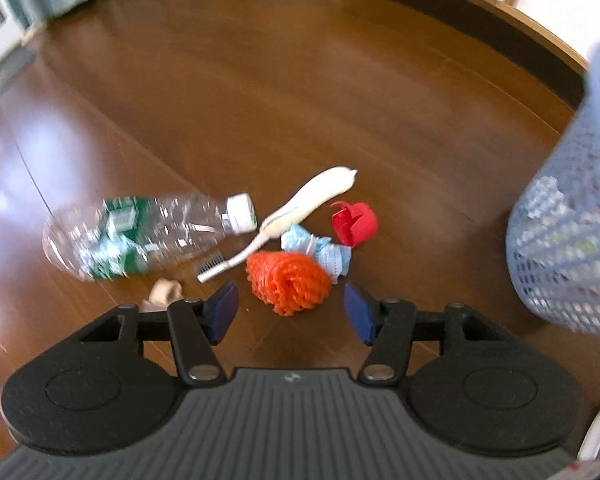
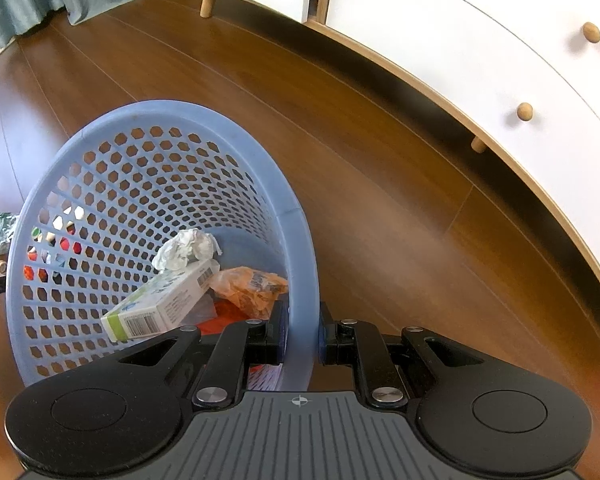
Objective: Collect trash
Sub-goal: 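Grasp the orange mesh net with the left gripper, then carry the orange net over the wastebasket and open the left gripper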
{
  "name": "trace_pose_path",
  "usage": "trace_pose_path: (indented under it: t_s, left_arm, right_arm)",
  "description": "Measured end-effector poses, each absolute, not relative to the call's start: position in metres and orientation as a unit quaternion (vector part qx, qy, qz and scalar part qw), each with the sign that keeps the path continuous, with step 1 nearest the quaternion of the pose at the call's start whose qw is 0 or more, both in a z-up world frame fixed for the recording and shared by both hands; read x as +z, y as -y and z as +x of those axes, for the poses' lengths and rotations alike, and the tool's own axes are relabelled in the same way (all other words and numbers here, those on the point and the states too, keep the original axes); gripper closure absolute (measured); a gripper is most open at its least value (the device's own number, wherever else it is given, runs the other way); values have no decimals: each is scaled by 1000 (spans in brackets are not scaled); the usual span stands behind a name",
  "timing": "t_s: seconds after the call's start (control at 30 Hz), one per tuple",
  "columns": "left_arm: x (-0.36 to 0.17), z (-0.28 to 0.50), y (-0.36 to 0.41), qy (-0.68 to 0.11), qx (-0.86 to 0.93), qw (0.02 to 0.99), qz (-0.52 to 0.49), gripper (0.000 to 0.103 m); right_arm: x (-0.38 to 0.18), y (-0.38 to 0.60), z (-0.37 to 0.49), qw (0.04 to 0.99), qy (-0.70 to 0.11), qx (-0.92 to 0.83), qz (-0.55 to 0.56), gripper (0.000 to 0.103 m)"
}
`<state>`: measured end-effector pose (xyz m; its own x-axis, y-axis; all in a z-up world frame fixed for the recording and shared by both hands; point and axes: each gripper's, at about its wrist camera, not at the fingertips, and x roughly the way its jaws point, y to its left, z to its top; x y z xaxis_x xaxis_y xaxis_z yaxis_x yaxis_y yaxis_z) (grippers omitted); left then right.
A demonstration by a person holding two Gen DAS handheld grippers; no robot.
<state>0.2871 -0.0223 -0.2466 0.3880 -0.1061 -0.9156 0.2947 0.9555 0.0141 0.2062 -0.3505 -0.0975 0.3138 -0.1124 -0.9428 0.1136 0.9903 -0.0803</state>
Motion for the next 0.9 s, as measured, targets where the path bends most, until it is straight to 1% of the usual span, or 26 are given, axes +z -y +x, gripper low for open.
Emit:
trace_pose_path:
  t_s: [0.13, 0.33, 0.37, 0.4, 0.43, 0.53, 0.7, 0.9]
  left_arm:
    - [-268, 303, 18, -551, -102, 826, 64, 51]
    - [-286, 319, 13, -555, -85, 827, 31, 51]
    - [-288, 319, 14, -559, -85, 824, 32, 55]
    - [-289, 320, 15, -561, -84, 823, 36, 61]
    - [-290, 318, 16, -562, -83, 822, 43, 63]
    - [-288, 313, 19, -562, -83, 821, 59, 68]
    - [-264, 308, 19, -559, -66, 823, 81, 73]
    - [-201, 295, 38, -557, -65, 820, 113, 73]
  right_arm:
    - [-98, 352, 206, 811, -580, -72, -7, 92]
    - [-98, 353, 205, 812, -578, -73, -16, 92]
    - [-98, 352, 205, 812, -578, -74, -18, 92]
    - [-98, 352, 205, 812, -578, -74, -18, 92]
    - [-98, 352, 205, 812, -578, -74, -18, 92]
    - [-97, 353, 204, 812, -578, -75, -18, 92]
    - [-96, 352, 204, 814, -576, -73, -20, 92]
    - [-97, 355, 204, 814, -576, -75, -20, 92]
